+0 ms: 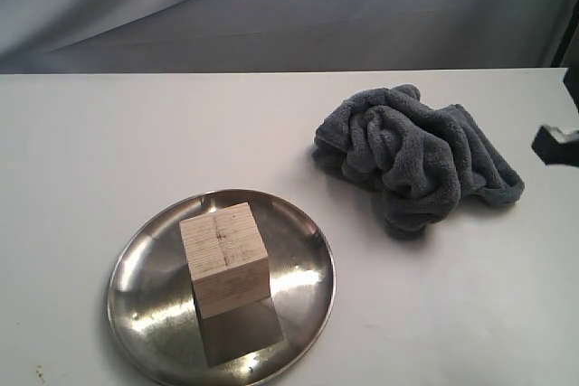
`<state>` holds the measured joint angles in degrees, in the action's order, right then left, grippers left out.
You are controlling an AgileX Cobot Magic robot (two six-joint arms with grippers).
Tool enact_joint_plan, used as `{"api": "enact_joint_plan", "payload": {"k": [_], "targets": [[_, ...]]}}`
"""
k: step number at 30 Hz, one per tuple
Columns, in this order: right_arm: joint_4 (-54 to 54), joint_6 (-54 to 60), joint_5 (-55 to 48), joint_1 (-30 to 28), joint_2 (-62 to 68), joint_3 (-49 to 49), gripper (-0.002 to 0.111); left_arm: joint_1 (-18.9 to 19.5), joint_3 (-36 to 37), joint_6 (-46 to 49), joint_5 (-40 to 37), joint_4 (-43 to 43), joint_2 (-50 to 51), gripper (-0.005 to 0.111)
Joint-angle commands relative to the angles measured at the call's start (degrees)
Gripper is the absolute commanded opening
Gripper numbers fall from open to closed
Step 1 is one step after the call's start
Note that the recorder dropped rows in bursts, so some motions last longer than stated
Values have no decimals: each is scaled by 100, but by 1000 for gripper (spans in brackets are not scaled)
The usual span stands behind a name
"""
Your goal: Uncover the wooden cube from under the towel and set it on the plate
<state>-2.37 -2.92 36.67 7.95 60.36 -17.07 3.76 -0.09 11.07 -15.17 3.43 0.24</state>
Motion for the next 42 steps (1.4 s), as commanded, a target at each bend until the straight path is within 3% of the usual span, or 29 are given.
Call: {"api": "enact_joint_plan", "payload": {"k": [1,8,17,25,29,42], "targets": [[-103,-177,151,7,-706,763,0,-7,9,-1,-4,29,-24,0],[-900,-797,127,7,-2261,1707,0,-7,9,-1,-4,29,-24,0],[-1011,-1257,-2414,7,-4638,1707,0,-7,9,-12,-4,29,-24,0],[237,-1257,-3618,-549,-5892,1707,0,-7,9,-12,-4,29,-24,0],[761,-1435,-4284,-600,-6036,1707,0,-7,9,-12,-4,29,-24,0],[834,-1399,-4283,-600,-6036,1707,0,-7,9,-1,-4,29,-24,0]]}}
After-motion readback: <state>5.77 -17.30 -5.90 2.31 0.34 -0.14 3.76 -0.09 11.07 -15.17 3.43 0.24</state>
